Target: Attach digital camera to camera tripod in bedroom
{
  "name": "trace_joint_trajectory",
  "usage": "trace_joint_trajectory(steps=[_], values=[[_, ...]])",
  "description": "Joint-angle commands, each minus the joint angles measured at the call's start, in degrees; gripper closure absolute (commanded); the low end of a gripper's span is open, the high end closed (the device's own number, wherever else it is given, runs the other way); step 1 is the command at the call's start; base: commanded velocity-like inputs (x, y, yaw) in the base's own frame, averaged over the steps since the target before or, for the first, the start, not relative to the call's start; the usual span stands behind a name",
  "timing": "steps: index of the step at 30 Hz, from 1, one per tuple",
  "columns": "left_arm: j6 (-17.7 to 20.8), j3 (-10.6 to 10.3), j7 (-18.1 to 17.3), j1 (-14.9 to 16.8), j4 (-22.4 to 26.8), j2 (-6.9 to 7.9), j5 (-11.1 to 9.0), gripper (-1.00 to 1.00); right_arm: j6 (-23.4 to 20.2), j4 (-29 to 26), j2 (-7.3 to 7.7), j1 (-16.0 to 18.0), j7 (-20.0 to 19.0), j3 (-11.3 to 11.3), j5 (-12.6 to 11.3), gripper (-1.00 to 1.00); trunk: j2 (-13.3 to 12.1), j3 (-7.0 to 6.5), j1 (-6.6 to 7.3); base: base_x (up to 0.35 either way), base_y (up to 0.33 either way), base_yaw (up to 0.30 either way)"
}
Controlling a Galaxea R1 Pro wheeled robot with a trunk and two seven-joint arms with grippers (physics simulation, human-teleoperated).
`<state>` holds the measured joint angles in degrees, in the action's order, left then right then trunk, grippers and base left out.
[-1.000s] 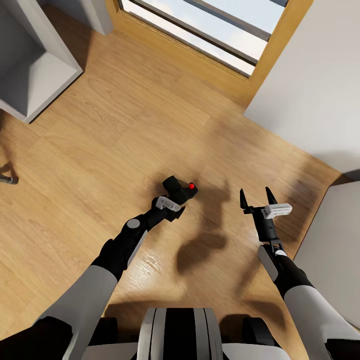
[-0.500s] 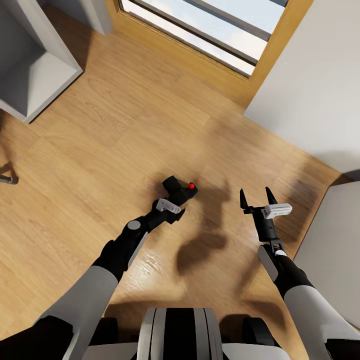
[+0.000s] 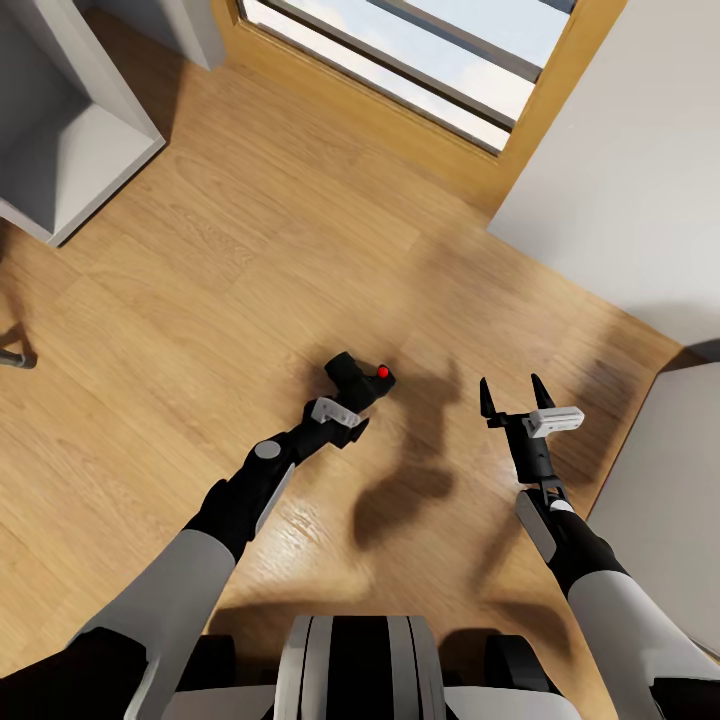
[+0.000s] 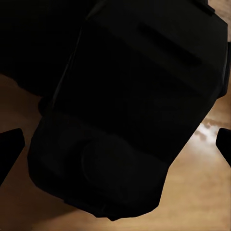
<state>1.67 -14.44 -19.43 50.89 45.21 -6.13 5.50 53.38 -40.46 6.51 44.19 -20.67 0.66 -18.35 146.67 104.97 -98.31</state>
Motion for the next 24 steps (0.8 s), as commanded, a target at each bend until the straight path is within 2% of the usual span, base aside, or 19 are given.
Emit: trace_joint_trajectory(steps=[1, 5, 6, 24], values=[[0.2, 0.1, -0.2, 0.0, 0.1, -0.02, 0.6, -1.0, 0.1, 0.0, 0.0, 0.0, -0.6, 0.0, -0.5, -1.0, 0.0, 0.03, 0.01, 0.0, 0.0, 0.0], [0.2, 0.1, -0.2, 0.0, 0.1, -0.04, 0.6, -1.0, 0.0, 0.0, 0.0, 0.0, -0.6, 0.0, -0.5, -1.0, 0.0, 0.03, 0.01, 0.0, 0.0, 0.0], [0.2, 0.1, -0.2, 0.1, 0.1, -0.06, 0.6, 1.0, 0.1, 0.0, 0.0, 0.0, -0.6, 0.0, -0.5, -1.0, 0.0, 0.03, 0.01, 0.0, 0.0, 0.0], [-0.3, 0.1, -0.2, 0.8, 0.9, -0.2, 0.6, 1.0, 0.1, 0.0, 0.0, 0.0, -0.7, 0.0, -0.5, -1.0, 0.0, 0.03, 0.01, 0.0, 0.0, 0.0]])
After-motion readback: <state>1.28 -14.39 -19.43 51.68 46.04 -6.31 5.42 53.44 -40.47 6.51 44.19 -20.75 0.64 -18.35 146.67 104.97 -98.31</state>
